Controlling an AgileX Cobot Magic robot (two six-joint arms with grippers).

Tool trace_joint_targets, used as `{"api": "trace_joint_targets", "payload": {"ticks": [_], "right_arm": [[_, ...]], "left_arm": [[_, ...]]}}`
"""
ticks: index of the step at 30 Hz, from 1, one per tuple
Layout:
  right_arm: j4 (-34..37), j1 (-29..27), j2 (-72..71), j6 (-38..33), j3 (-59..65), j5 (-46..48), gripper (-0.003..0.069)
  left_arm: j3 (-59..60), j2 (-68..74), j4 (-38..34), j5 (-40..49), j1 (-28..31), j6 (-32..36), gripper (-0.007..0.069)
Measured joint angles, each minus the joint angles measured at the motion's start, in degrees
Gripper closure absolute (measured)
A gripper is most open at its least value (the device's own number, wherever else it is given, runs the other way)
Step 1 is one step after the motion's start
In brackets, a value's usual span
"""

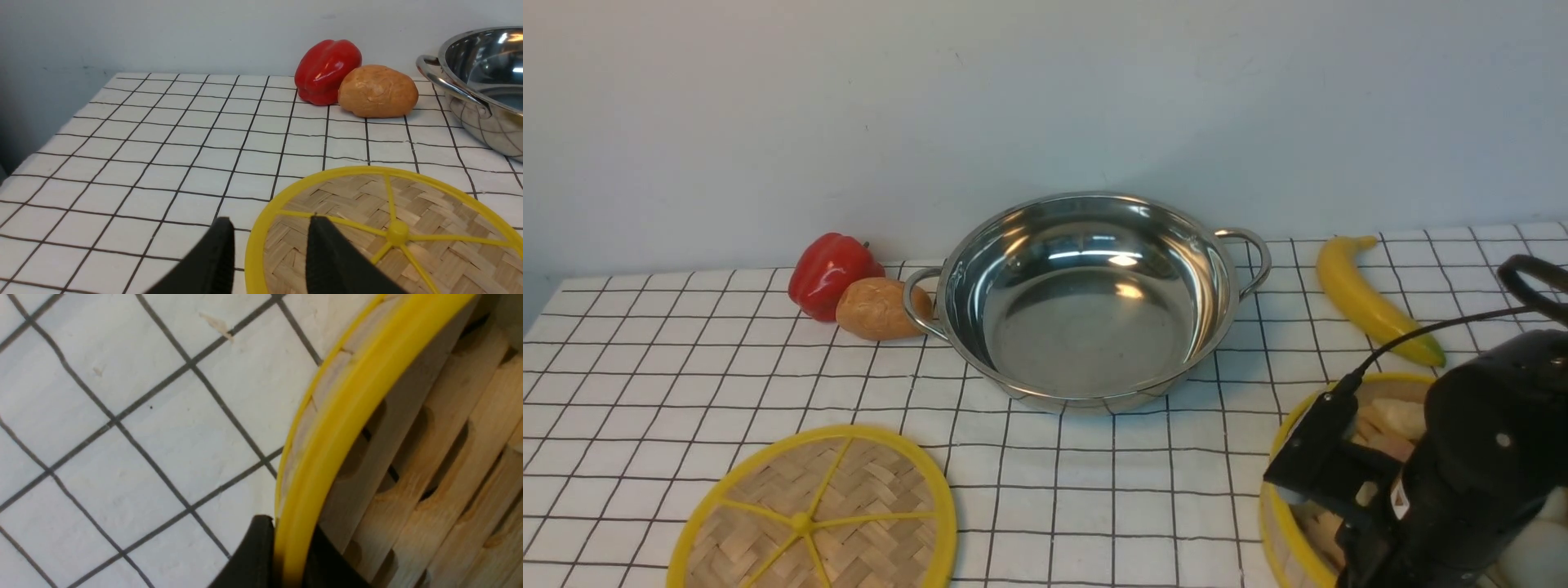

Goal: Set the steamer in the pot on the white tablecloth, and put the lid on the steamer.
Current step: 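Reach for and grasp the rim of the bamboo steamer holding the buns with the right gripper, then place the bamboo steamer basket of food into the steel pot with the right gripper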

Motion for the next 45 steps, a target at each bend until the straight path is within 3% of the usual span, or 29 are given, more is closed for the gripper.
{"api": "trace_joint_targets", "payload": {"ticks": [11, 17, 31, 45], "right_arm": [[-2.4, 0.0, -7.54, -0.02, -1.47, 10.37, 0.0594], [-3.34, 0.0, -8.33, -1.11, -10.48, 18.41, 0.0594], [-7.39, 2.93, -5.71, -8.19, -29.59, 20.28, 0.0594], [-4.75, 6.78, 13.32, -19.08, -49.73, 20.6, 0.0594]], "left_arm": [[0.0, 0.0, 0.0, 0.0, 0.0, 0.0, 0.0382], [0.0, 0.0, 0.0, 0.0, 0.0, 0.0, 0.0382], [0.0, 0.0, 0.0, -0.04, 0.0, 0.0, 0.0382], [0.0, 0.0, 0.0, -0.04, 0.0, 0.0, 0.0382]]}}
